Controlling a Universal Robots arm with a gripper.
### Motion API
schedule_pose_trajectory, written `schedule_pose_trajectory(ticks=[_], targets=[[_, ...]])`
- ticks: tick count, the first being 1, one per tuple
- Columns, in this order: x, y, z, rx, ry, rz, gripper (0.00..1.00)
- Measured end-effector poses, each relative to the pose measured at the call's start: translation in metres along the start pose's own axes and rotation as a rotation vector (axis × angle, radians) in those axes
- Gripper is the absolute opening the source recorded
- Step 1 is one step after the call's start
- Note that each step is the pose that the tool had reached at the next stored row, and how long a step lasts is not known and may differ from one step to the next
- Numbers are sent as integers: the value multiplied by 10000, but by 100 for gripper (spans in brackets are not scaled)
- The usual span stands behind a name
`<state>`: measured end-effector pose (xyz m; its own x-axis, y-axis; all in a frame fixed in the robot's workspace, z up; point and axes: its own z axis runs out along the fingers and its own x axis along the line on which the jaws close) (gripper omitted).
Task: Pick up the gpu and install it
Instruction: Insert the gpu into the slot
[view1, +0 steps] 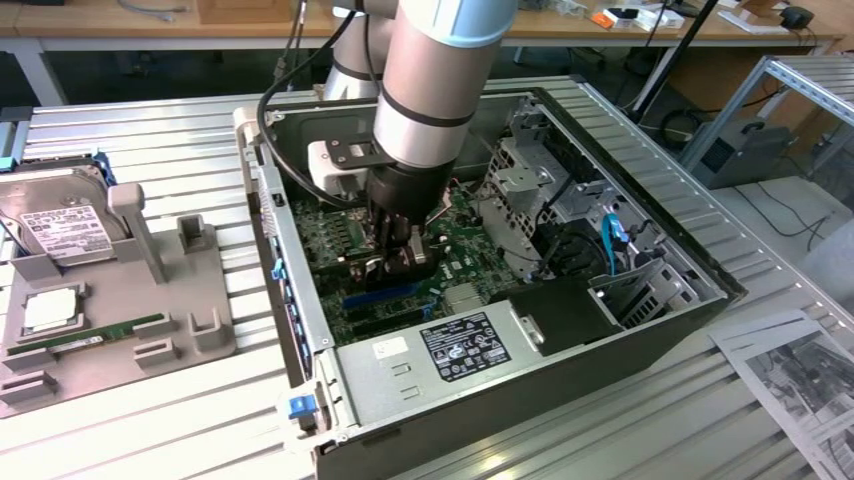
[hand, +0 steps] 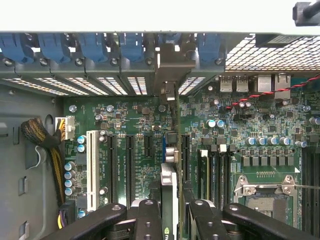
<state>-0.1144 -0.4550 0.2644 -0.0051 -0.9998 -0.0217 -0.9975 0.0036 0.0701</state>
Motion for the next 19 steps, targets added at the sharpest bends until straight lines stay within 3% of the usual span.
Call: schedule_pose_trajectory(ticks=[19], targets=[[22, 0, -1, 0, 2, 0, 27]])
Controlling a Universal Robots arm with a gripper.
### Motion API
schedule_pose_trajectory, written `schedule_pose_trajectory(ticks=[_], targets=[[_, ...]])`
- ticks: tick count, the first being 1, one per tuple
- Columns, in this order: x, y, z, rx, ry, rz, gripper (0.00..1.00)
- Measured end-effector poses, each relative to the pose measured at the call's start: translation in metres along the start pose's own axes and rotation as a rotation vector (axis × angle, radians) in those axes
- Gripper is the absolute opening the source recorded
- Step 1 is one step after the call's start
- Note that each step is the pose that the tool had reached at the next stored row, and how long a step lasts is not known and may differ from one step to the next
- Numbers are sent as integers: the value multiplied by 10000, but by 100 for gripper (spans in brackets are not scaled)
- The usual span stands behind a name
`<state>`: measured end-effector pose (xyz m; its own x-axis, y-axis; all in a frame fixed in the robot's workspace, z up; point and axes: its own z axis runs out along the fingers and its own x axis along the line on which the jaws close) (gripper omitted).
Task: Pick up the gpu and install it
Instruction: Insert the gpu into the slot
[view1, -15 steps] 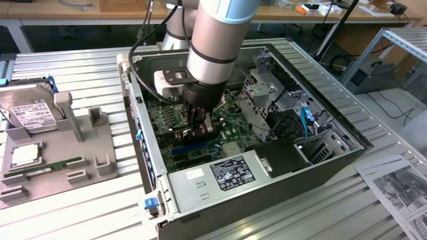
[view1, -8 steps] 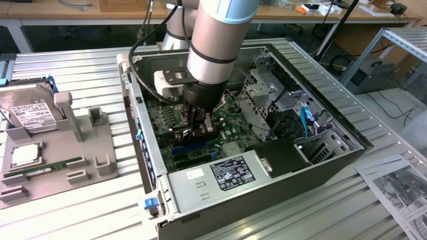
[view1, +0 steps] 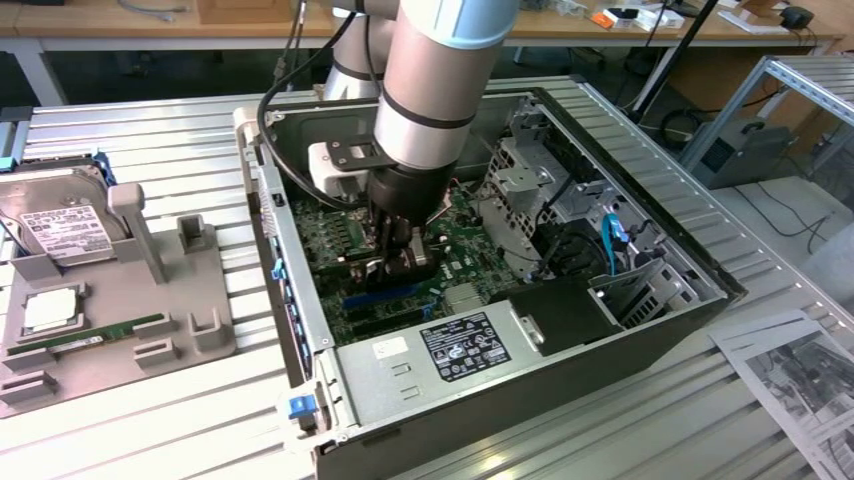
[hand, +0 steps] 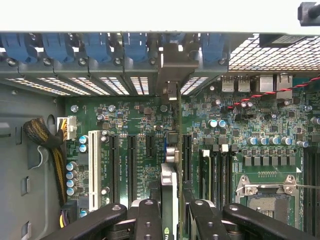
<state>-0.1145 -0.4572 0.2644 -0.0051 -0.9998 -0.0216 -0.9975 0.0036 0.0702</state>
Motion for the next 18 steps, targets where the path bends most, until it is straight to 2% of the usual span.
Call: schedule_pose_trajectory(ticks=[18], targets=[[10, -1, 0, -1, 0, 0, 27]])
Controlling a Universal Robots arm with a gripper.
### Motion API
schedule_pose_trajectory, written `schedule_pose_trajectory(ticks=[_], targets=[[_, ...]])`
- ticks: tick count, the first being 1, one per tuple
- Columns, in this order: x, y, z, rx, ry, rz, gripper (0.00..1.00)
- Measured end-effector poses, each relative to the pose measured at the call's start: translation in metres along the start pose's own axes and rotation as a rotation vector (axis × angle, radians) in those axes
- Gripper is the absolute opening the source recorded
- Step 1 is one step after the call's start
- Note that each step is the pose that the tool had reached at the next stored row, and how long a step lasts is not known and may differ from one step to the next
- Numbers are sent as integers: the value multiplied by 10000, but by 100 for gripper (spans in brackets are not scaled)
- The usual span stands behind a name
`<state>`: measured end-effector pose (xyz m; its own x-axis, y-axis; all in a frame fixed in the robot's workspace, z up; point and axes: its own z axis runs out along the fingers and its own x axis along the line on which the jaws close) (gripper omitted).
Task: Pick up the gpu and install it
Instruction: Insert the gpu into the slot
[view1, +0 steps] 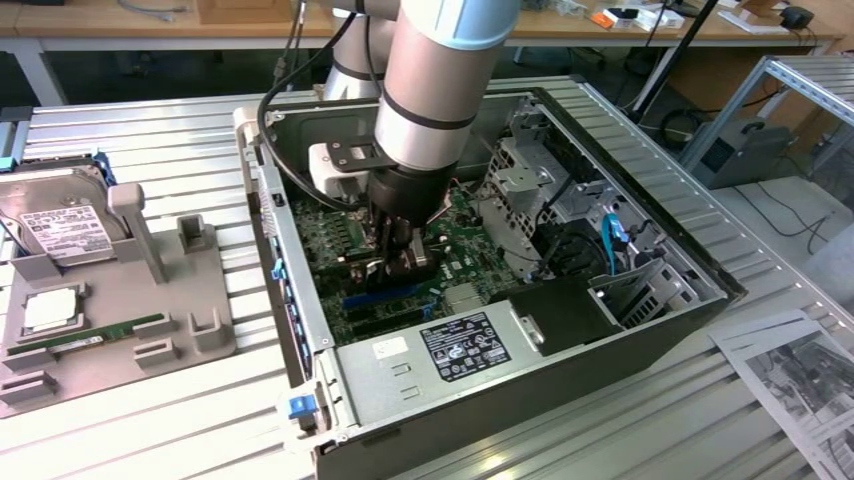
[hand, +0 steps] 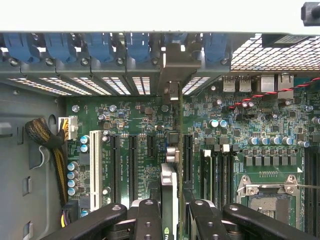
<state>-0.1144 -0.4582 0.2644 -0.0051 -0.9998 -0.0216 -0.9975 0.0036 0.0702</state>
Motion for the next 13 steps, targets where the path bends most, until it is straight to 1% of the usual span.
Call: schedule_pose_trajectory(ticks=[10, 13], targets=[[0, -1, 9, 0, 0, 0, 27], [0, -1, 9, 1, -9, -1, 27]])
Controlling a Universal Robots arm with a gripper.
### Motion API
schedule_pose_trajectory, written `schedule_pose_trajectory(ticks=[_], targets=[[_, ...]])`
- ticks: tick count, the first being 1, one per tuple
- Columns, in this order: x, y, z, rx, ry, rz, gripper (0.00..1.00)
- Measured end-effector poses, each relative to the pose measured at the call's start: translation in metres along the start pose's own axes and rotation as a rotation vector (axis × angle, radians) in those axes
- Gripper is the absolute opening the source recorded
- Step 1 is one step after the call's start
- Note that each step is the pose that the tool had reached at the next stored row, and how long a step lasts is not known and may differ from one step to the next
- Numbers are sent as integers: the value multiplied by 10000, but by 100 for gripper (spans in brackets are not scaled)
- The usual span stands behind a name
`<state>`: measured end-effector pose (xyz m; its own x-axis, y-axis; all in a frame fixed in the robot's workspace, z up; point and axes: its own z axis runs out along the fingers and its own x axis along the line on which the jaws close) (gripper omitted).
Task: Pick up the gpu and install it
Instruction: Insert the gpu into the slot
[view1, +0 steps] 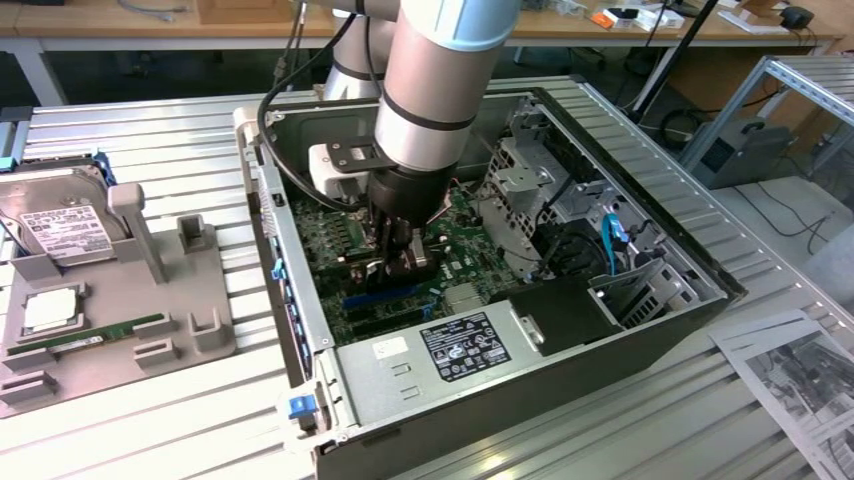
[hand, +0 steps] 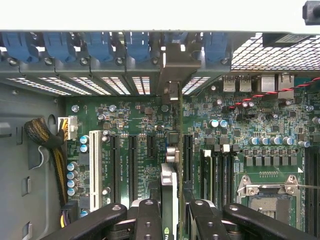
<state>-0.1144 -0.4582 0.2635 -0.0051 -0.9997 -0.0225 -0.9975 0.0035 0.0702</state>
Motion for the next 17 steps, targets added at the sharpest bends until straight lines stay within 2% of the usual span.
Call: schedule_pose_trajectory(ticks=[17], targets=[[1, -4, 50, -1, -7, -1, 27]])
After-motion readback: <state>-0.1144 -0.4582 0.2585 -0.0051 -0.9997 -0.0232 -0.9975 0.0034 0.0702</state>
